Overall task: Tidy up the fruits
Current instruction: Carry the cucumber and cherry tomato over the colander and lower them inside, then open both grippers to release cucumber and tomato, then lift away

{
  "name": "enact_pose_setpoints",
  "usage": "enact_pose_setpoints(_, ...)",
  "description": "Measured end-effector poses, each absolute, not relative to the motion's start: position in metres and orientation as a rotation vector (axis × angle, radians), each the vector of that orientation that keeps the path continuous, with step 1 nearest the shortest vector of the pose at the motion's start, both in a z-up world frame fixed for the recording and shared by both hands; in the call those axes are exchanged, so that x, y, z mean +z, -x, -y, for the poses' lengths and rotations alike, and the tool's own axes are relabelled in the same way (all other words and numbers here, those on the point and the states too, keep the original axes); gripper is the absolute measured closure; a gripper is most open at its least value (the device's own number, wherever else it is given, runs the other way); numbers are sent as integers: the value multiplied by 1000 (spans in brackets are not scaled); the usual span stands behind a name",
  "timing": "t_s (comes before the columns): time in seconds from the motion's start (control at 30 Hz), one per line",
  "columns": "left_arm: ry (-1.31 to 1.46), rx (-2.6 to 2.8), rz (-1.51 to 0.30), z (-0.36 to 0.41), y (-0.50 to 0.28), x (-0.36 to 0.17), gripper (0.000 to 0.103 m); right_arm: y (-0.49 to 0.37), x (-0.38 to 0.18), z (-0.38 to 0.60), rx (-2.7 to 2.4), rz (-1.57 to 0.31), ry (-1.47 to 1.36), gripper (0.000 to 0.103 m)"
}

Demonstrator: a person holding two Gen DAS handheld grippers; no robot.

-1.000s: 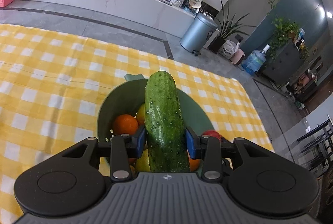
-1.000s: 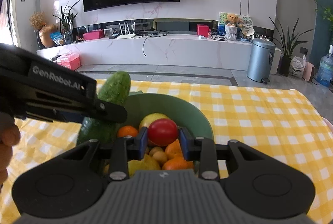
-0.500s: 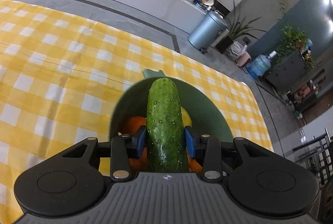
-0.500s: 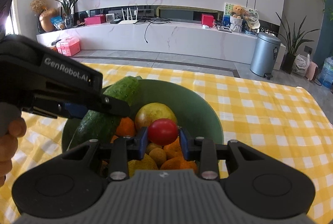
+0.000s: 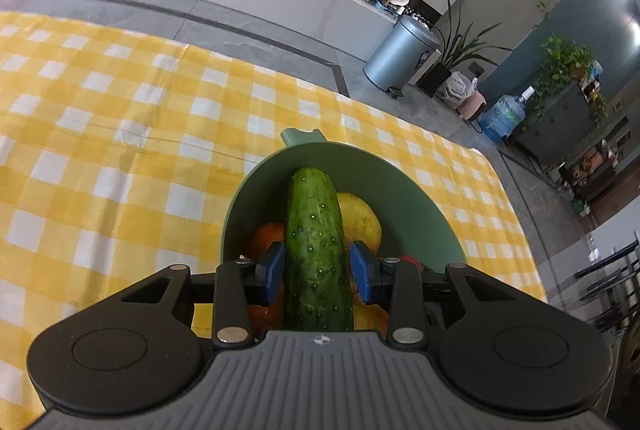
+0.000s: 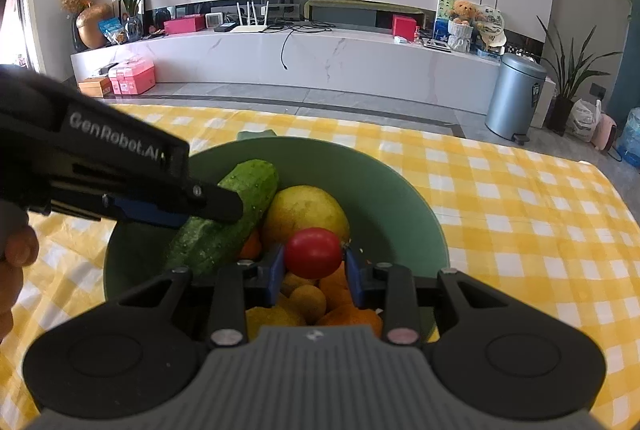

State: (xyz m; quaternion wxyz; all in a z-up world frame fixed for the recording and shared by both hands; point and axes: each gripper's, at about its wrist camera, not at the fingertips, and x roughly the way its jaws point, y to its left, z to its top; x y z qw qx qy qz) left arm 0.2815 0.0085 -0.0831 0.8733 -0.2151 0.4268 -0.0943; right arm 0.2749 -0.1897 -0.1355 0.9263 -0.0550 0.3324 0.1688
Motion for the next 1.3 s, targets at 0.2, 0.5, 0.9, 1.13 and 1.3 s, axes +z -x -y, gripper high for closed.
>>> enact_pose_setpoints(0.2,287,-196,-834,12,-268,-71,52,-274,-141,184,367,-689,124,73)
enact_pose_setpoints(0.5,151,-204,-790,28,-252,-69,47,-277,-144,184,372,-700,117,72)
enact_pose_setpoints(0.9,105,-209,-731,26,-228,-46,42,-261,-135,189,350,-613,90,47)
enact_pose_setpoints(1.13,78,-225,-700,32,-205,-21,40,-236,-126,196,332,-578,67,35)
enact_pose_setpoints(1.3,12,-215,-697,37,-182,-9,40,-213,-116,204,322,-571,65,32)
